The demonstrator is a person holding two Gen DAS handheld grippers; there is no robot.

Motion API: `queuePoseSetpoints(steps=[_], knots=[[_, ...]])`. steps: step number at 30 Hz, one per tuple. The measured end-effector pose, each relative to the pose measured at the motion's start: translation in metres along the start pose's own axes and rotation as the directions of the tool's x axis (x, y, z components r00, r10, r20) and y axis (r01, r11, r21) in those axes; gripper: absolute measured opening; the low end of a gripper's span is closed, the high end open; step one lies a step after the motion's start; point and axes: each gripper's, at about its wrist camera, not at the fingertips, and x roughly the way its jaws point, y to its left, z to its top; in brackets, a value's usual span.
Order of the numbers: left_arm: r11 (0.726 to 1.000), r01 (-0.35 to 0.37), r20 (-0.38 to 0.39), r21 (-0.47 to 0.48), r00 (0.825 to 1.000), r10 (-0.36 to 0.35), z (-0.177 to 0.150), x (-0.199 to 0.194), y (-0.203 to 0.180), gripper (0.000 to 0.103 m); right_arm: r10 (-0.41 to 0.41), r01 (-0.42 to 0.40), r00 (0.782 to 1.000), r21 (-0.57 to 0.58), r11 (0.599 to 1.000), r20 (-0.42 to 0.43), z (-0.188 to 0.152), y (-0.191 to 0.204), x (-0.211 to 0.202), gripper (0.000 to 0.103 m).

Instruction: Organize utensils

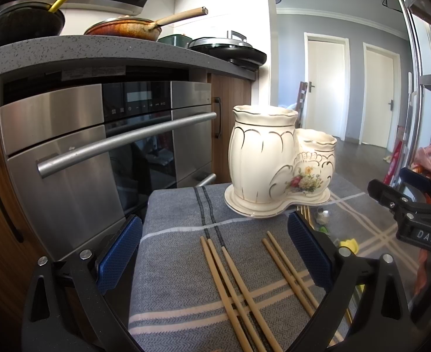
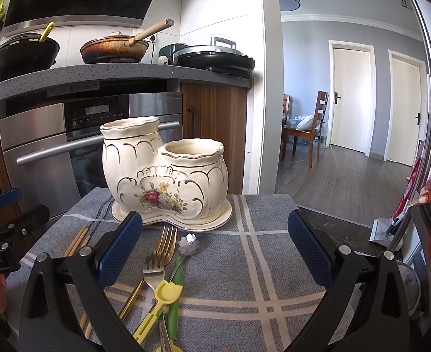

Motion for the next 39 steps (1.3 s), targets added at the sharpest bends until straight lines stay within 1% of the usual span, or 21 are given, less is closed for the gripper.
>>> queuePoseSetpoints(steps=[4,7,10,13,15,18,19,21,23,24,25,27,29,30,32,33,34,35,37,38,39], knots=[[1.000,0.008,-0.006,-0.006,1.000,-0.008,0.001,0.001,0.001,0.098,0.004,-0.004,1.000,0.012,1.000,-0.009,0.000,-0.002,0.002,0.098],[1.000,0.014,-0.002,-0.014,1.000,-0.014,0.003,0.000,0.003,0.098,0.040,-0.040,0.999,0.071,0.997,-0.005,0.003,-0.012,0.002,0.098],[0.999,0.040,-0.006,-0.015,0.999,-0.041,0.006,-0.002,0.005,0.098,0.042,-0.043,0.999,0.138,0.989,0.010,0.008,-0.025,-0.002,0.098],[1.000,0.025,0.021,-0.005,0.999,-0.025,0.010,-0.007,0.003,0.098,0.064,-0.063,0.998,0.155,0.986,0.002,0.011,-0.030,-0.001,0.098],[1.000,0.023,0.014,0.022,1.000,-0.023,0.014,-0.008,0.000,0.098,0.065,-0.063,0.998,0.154,0.986,-0.008,0.013,-0.031,-0.001,0.098],[0.997,-0.002,-0.035,0.083,0.999,0.004,0.021,-0.003,-0.004,0.098,0.075,-0.069,0.997,0.142,0.987,-0.037,0.018,-0.031,-0.005,0.098],[0.996,-0.003,-0.059,0.085,0.998,0.008,0.022,-0.001,-0.003,0.098,0.072,-0.065,0.996,0.132,0.989,-0.052,0.019,-0.031,-0.007,0.098],[0.998,0.022,-0.108,0.054,0.994,-0.016,0.022,0.003,0.004,0.098,0.073,-0.063,0.994,0.115,0.991,-0.081,0.018,-0.031,-0.010,0.098],[0.998,0.070,-0.208,0.012,0.976,-0.066,0.017,0.011,0.012,0.098,0.098,-0.085,0.984,0.089,0.992,-0.149,0.013,-0.030,-0.011,0.098],[0.997,0.082,-0.252,0.001,0.965,-0.079,0.014,0.015,0.016,0.098,0.112,-0.099,0.976,0.076,0.992,-0.185,0.010,-0.029,-0.011,0.098],[0.997,0.082,-0.308,0.007,0.948,-0.076,0.009,0.019,0.017,0.098,0.128,-0.116,0.966,0.066,0.991,-0.224,0.007,-0.028,-0.011,0.098],[0.996,0.082,-0.356,0.030,0.932,-0.066,0.003,0.022,0.017,0.098,0.141,-0.133,0.948,0.046,0.990,-0.285,-0.001,-0.021,-0.012,0.098],[0.996,0.078,-0.379,0.048,0.924,-0.054,-0.005,0.022,0.015,0.096,0.159,-0.156,0.932,0.036,0.987,-0.327,-0.006,-0.015,-0.014,0.097],[0.996,0.074,-0.391,0.058,0.919,-0.046,-0.008,0.022,0.013,0.094,0.186,-0.184,0.921,0.039,0.982,-0.344,-0.008,-0.012,-0.015,0.094],[0.994,0.071,-0.429,0.085,0.903,-0.028,-0.014,0.025,0.009,0.082,0.204,-0.204,0.906,0.040,0.978,-0.372,-0.012,-0.006,-0.016,0.085],[0.994,0.073,-0.450,0.087,0.893,-0.026,-0.016,0.028,0.009,0.070,0.200,-0.204,0.899,0.033,0.978,-0.388,-0.014,-0.002,-0.014,0.081],[0.994,0.076,-0.479,0.076,0.877,-0.030,-0.019,0.031,0.009,0.062,0.199,-0.206,0.892,0.028,0.978,-0.406,-0.017,0.002,-0.013,0.078],[0.995,0.079,-0.499,0.061,0.866,-0.038,-0.021,0.033,0.009,0.058,0.206,-0.214,0.883,0.030,0.976,-0.421,-0.020,0.004,-0.012,0.073],[0.996,0.074,-0.512,0.048,0.858,-0.039,-0.024,0.035,0.009,0.049,0.232,-0.234,0.855,0.056,0.971,-0.464,-0.026,0.010,-0.007,0.068],[0.996,0.072,-0.514,0.048,0.857,-0.037,-0.025,0.036,0.009,0.048,0.253,-0.250,0.839,0.072,0.966,-0.482,-0.029,0.012,-0.005,0.063],[0.996,0.067,-0.512,0.052,0.859,-0.031,-0.026,0.036,0.008,0.044,0.263,-0.259,0.829,0.078,0.963,-0.493,-0.030,0.015,-0.004,0.061]])
